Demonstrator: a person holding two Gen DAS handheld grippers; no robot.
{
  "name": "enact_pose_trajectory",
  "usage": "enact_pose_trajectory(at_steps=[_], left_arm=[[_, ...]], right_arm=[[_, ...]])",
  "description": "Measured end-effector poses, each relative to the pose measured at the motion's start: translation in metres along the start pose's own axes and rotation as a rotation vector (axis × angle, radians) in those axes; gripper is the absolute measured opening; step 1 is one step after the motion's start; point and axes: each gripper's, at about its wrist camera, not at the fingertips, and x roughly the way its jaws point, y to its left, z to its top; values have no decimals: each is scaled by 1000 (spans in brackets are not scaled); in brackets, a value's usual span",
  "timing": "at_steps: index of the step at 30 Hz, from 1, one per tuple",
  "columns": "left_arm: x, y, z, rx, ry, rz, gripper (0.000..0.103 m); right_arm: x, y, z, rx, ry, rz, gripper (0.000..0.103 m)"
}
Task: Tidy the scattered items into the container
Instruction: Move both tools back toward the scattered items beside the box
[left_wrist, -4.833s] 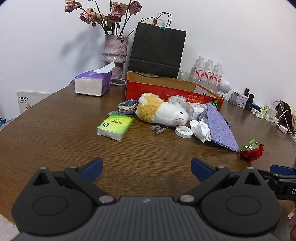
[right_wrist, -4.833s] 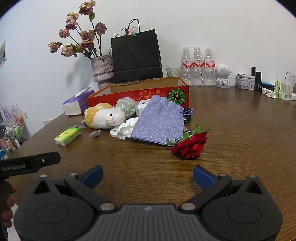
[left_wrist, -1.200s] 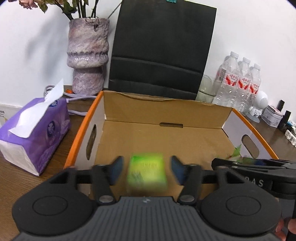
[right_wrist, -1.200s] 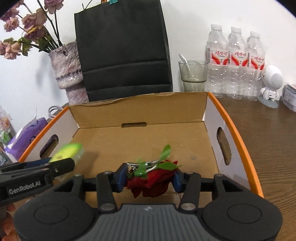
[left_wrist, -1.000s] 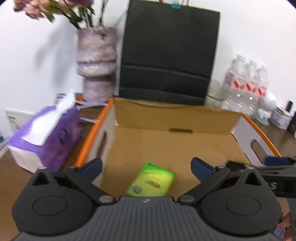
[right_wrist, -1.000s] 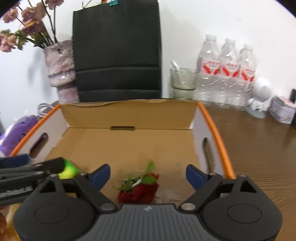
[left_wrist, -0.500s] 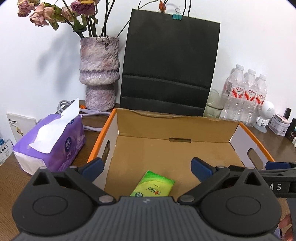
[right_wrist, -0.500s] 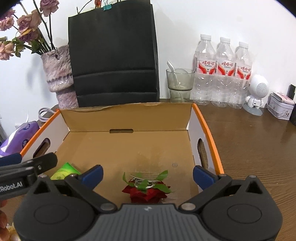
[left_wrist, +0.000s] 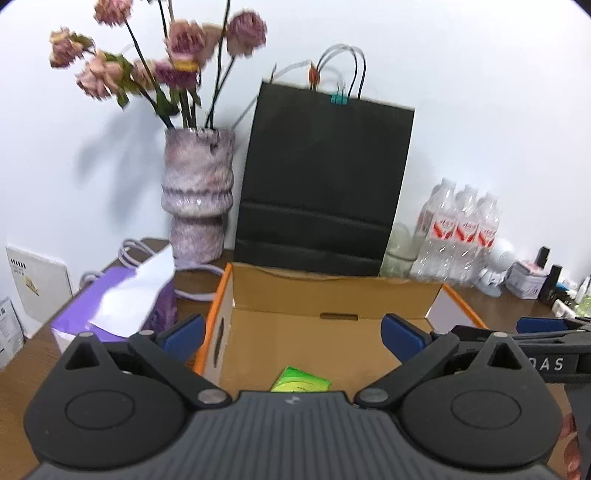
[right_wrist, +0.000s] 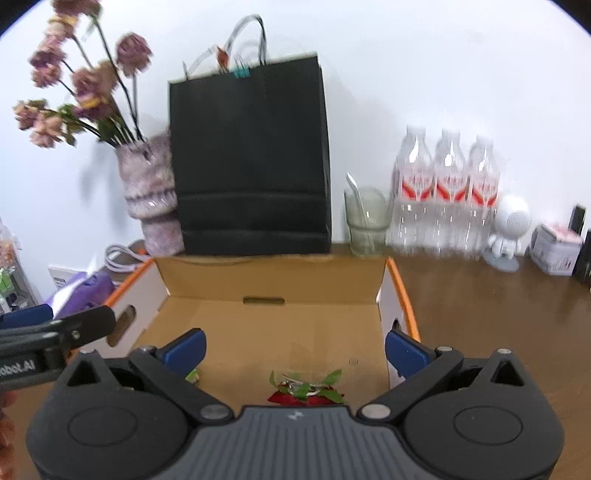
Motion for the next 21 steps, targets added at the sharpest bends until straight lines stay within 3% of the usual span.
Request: enact_pose_trajectory(at_steps=[9,16,21], left_arm=[[-62,31,-12,41,-72,-1,103],[-91,61,-44,45,-24,35,103],[-87,64,-71,32,44,-5,103]], right_arm=[[-60,-4,-25,-76,-63,48,103],[-86,-10,-76,-115,-17,37,103],[-84,-14,-116,-68,64,31,103]])
